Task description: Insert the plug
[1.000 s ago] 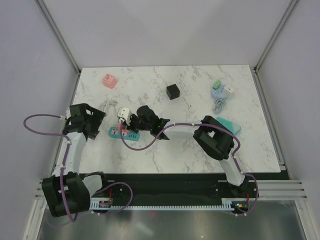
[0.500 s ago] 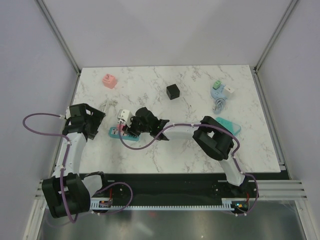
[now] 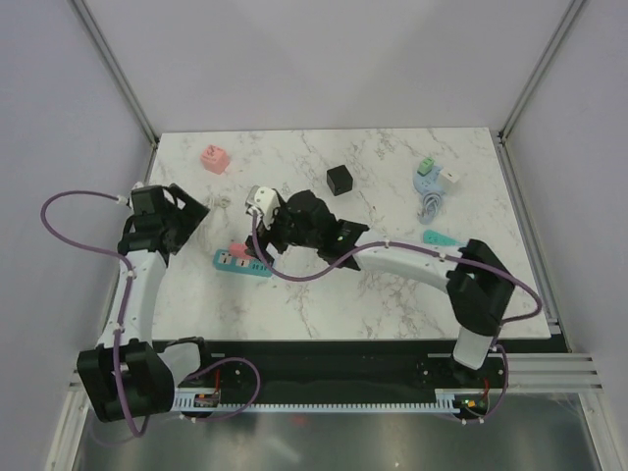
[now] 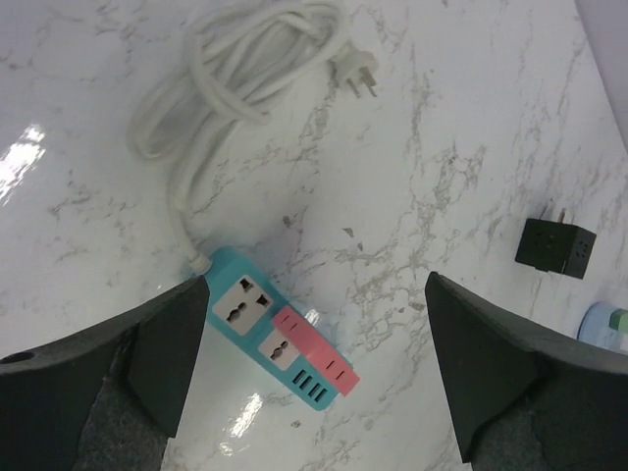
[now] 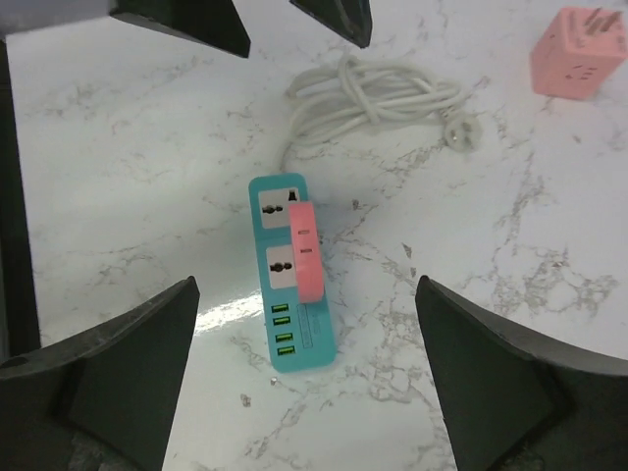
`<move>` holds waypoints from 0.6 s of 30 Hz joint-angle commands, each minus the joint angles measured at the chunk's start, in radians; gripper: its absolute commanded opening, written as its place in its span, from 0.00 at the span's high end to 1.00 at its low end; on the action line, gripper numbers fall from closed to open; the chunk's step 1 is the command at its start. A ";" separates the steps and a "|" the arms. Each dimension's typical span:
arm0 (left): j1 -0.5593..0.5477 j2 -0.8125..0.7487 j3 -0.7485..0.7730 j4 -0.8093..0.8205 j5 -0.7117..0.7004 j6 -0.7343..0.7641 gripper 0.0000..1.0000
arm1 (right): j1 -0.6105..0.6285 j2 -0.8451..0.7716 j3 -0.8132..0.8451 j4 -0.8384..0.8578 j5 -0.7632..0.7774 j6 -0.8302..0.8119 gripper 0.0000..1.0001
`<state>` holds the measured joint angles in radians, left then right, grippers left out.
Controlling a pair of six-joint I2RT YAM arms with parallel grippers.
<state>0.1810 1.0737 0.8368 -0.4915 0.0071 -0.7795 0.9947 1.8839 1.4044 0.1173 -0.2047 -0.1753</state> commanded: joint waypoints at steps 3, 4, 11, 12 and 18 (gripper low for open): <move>-0.074 0.138 0.217 0.057 0.028 0.226 0.03 | -0.001 -0.316 -0.163 -0.042 0.134 0.242 0.02; -0.096 0.159 0.244 0.063 -0.046 0.253 0.05 | -0.001 -0.350 -0.182 -0.062 0.181 0.281 0.02; -0.115 0.458 0.438 0.340 -0.115 0.630 0.05 | -0.001 -0.687 -0.444 -0.064 0.269 0.462 0.02; -0.115 0.567 0.529 0.328 -0.076 0.667 0.04 | -0.001 -0.715 -0.462 -0.062 0.292 0.467 0.02; -0.115 0.903 0.822 0.277 0.027 0.887 0.07 | 0.001 -0.836 -0.535 -0.053 0.330 0.468 0.02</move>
<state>0.0658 1.8782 1.5463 -0.2268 -0.0227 -0.1024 0.9939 1.0889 0.8818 0.0425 0.0814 0.2596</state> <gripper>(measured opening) 0.932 0.982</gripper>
